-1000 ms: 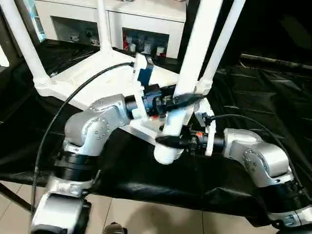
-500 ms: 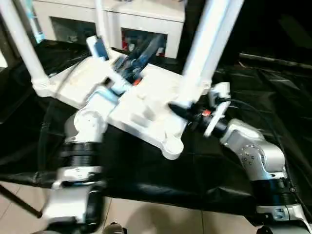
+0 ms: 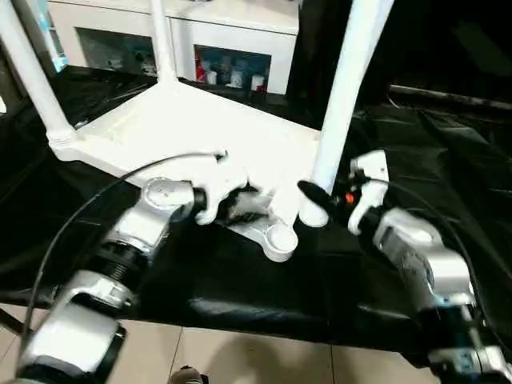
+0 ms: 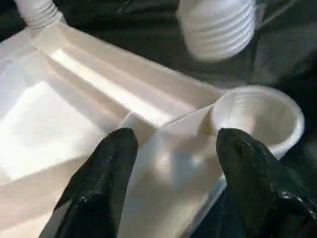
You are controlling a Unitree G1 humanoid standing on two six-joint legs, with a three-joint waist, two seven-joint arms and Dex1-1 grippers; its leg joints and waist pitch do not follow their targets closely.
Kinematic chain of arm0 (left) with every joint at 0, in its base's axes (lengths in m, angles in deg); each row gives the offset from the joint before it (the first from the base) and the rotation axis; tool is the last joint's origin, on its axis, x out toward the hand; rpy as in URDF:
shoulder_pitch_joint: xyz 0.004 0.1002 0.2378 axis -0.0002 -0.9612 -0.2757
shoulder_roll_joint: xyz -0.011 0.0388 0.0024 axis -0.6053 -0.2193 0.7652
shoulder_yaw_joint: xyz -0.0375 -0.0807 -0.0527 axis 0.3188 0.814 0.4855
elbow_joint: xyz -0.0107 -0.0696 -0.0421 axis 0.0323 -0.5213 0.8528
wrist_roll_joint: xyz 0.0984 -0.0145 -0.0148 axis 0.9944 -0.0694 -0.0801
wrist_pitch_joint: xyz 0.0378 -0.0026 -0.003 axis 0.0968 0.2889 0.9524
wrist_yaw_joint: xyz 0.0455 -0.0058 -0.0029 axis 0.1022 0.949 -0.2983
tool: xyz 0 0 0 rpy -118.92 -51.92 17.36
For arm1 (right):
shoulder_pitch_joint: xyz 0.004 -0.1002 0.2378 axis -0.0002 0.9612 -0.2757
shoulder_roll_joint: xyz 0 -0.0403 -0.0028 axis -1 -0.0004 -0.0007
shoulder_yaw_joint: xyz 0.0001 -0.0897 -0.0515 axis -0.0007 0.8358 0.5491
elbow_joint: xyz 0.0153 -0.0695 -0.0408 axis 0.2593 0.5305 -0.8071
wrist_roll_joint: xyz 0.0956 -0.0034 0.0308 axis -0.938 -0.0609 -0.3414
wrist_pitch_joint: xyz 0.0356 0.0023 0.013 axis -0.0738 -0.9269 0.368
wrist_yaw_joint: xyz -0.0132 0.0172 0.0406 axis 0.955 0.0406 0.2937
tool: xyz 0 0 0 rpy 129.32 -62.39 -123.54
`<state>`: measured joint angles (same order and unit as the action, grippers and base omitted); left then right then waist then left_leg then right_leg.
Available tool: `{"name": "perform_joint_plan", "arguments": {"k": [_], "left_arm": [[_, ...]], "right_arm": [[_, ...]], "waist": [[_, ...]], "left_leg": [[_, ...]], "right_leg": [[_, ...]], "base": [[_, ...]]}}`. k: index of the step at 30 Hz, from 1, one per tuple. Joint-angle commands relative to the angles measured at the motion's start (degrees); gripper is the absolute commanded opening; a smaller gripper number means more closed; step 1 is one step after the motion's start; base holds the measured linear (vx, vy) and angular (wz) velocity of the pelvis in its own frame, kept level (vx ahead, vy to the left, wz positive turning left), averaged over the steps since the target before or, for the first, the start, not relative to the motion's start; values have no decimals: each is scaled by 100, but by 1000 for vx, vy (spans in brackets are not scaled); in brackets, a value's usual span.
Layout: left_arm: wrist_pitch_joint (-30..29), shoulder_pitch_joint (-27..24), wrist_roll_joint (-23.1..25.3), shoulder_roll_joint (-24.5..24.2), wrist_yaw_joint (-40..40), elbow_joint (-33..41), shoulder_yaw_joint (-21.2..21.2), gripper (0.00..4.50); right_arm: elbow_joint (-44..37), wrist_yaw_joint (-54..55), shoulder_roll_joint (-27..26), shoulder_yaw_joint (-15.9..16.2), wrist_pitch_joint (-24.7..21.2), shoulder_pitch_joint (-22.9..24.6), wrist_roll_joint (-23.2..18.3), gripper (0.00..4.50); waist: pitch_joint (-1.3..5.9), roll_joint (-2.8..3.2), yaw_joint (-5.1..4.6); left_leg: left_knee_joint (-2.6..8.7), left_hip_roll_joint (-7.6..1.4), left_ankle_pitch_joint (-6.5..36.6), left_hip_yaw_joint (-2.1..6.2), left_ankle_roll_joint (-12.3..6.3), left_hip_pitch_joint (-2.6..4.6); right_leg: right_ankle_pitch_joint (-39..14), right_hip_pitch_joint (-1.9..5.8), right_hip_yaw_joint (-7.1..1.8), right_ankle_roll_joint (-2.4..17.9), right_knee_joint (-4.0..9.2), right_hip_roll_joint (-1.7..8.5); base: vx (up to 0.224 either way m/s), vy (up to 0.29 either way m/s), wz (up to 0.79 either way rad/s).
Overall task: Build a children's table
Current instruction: Pick table leg
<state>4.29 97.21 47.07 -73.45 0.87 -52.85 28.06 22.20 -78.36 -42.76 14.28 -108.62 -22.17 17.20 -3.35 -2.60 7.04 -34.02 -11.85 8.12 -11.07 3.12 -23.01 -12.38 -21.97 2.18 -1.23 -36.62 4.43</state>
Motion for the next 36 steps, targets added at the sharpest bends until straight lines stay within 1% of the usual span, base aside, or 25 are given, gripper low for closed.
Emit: {"name": "perform_joint_plan", "arguments": {"k": [1, 3, 4, 6, 8, 9, 13, 14, 16, 17, 18, 20, 22, 24, 25, 27, 28, 29, 30, 31, 32, 33, 34, 35, 36], "left_arm": [[179, 285, 98, 122, 351, -314, 55, 301], [139, 546, -144, 406, 983, -623, 515, 301], [126, 638, -222, 503, 1182, -728, 679, 301], [-145, 942, -695, 815, 1742, -851, 1288, 301], [-391, 1115, -1080, 1019, 1868, -787, 1648, 301], [-391, 1115, -1080, 1019, 1868, -787, 1648, 301], [-628, 1132, -1566, 1298, 1444, -143, 1778, 301], [-727, 1080, -1654, 1358, 1295, 83, 1761, 301], [-821, 1017, -1730, 1403, 1160, 300, 1730, 301], [-1015, 878, -1852, 1479, 943, 695, 1647, 301], [-1025, 871, -1859, 1482, 932, 716, 1642, 301], [-1172, 771, -1980, 1546, 833, 1020, 1577, 301], [-1239, 767, -1922, 1560, 949, 1047, 1558, 301], [-1097, 805, -1707, 1521, 1093, 868, 1561, 301], [-950, 857, -1538, 1463, 1250, 631, 1589, 301], [-849, 896, -1421, 1423, 1360, 457, 1612, 301], [-733, 919, -1254, 1324, 1464, 272, 1606, 301], [-733, 919, -1254, 1324, 1464, 272, 1606, 301], [-551, 910, -936, 1107, 1565, 56, 1479, 301], [-473, 900, -789, 1002, 1600, -29, 1408, 301], [-385, 860, -635, 865, 1552, -99, 1291, 301], [-344, 831, -561, 791, 1505, -124, 1220, 301], [-157, 705, -377, 547, 1089, -169, 966, 318], [-153, 703, -374, 542, 1080, -170, 960, 335], [-54, 563, -223, 306, 597, -159, 707, 335]], "right_arm": [[-273, -128, -22, -108, 107, 64, -198, 189], [-380, -229, -41, -76, 85, 126, -291, 189], [-403, -246, -47, -60, 84, 143, -303, 189], [-433, -320, -30, 115, 82, 191, -205, 189], [-435, -338, -43, 233, 78, 216, -115, 189], [-435, -338, -43, 233, 78, 216, -115, 189], [-372, -310, -50, 330, 64, 190, -23, 189], [-359, -317, -43, 331, 58, 185, -14, 189], [-344, -326, -38, 330, 56, 180, -7, 189], [-316, -341, -22, 336, 54, 163, 12, 189], [-314, -342, -21, 336, 54, 162, 13, 189], [-292, -355, 1, 350, 61, 148, 17, 189], [-278, -355, 16, 361, 65, 133, 24, 189], [-268, -355, 23, 366, 72, 118, 35, 189], [-272, -345, 29, 357, 75, 117, 40, 189], [-267, -337, 32, 350, 79, 110, 44, 189], [-257, -306, 36, 314, 96, 105, 51, 189], [-257, -306, 36, 314, 96, 105, 51, 189], [-214, -244, 51, 258, 137, 88, 81, 189], [-189, -215, 57, 229, 158, 77, 97, 189], [-149, -182, 61, 192, 177, 64, 110, 189], [-124, -166, 63, 174, 186, 56, 116, 189], [-75, -132, 84, 120, 200, 43, 119, 189], [-74, -131, 85, 119, 200, 42, 119, 189], [-35, -118, 106, 69, 211, 31, 116, 189]], "waist": [[437, 108, -5], [441, 117, 8], [443, 99, 34], [452, 73, 53], [443, 62, 81], [440, 39, 94], [434, 42, 103], [430, 22, 107], [422, 25, 104], [422, 12, 101], [417, 22, 107], [410, 12, 97], [412, 16, 88], [410, 13, 84], [417, 15, 84], [416, 12, 85], [420, 27, 77], [424, 20, 77], [426, 38, 83], [426, 26, 71], [429, 49, 59], [433, 50, 50], [431, 60, 53], [434, 55, 61], [426, 62, 60]], "left_leg": [[424, -138, 1545, 88, 443, 252], [413, -145, 1625, 86, 423, 263], [404, -147, 1598, 92, 394, 258], [387, -143, 1482, 83, 356, 245], [378, -132, 1394, 85, 280, 236], [373, -130, 1355, 82, 239, 229], [372, -134, 1254, 78, 181, 216], [377, -144, 1219, 76, 145, 212], [376, -139, 1237, 68, 129, 207], [377, -142, 1255, 64, 131, 214], [386, -152, 1280, 74, 141, 209], [389, -142, 1366, 72, 158, 208], [394, -146, 1384, 74, 189, 216], [402, -144, 1405, 81, 210, 212], [400, -140, 1376, 86, 213, 209], [402, -139, 1357, 85, 220, 212], [402, -135, 1329, 87, 228, 207], [401, -132, 1321, 88, 229, 215], [406, -133, 1319, 98, 233, 213], [410, -130, 1309, 97, 245, 205], [417, -133, 1309, 105, 274, 212], [412, -136, 1324, 98, 296, 223], [414, -140, 1331, 96, 313, 228], [414, -137, 1308, 101, 297, 230], [425, -140, 1289, 94, 296, 233]], "right_leg": [[-221, 167, -174, 1177, 397, 347], [-215, 164, -177, 1222, 388, 350], [-127, 178, -171, 1297, 385, 362], [37, 190, -167, 1358, 356, 356], [64, 195, -165, 1422, 371, 369], [3, 200, -167, 1421, 378, 376], [-58, 203, -170, 1401, 387, 372], [-62, 209, -170, 1396, 385, 374], [-114, 196, -171, 1405, 399, 367], [-157, 195, -172, 1391, 403, 366], [-238, 197, -172, 1382, 407, 375], [-385, 195, -176, 1319, 424, 367], [-473, 186, -179, 1244, 436, 359], [-551, 186, -181, 1164, 451, 356], [-529, 188, -182, 1104, 452, 353], [-506, 188, -182, 1072, 449, 353], [-438, 188, -183, 1044, 450, 346], [-387, 187, -183, 1018, 447, 341], [-377, 183, -182, 988, 452, 344], [-358, 192, -181, 971, 440, 338], [-349, 186, -177, 950, 434, 339], [-337, 175, -179, 964, 437, 343], [-308, 170, -176, 1021, 428, 345], [-319, 168, -178, 1020, 442, 352], [-307, 159, -181, 1033, 438, 345]], "base": [[0, 0, 0], [0, 0, 0], [0, 0, 0], [0, 0, 0], [0, 0, 0], [0, 0, 0], [0, 0, 0], [0, 0, 0], [0, 0, 0], [0, 0, 0], [0, 0, 0], [0, 0, 0], [0, 0, 0], [0, 0, 0], [0, 0, 0], [0, 0, 0], [0, 0, 0], [0, 0, 0], [0, 0, 0], [0, 0, 0], [0, 0, 0], [0, 0, 0], [0, 0, 0], [0, 0, 0], [0, 0, 0]]}}
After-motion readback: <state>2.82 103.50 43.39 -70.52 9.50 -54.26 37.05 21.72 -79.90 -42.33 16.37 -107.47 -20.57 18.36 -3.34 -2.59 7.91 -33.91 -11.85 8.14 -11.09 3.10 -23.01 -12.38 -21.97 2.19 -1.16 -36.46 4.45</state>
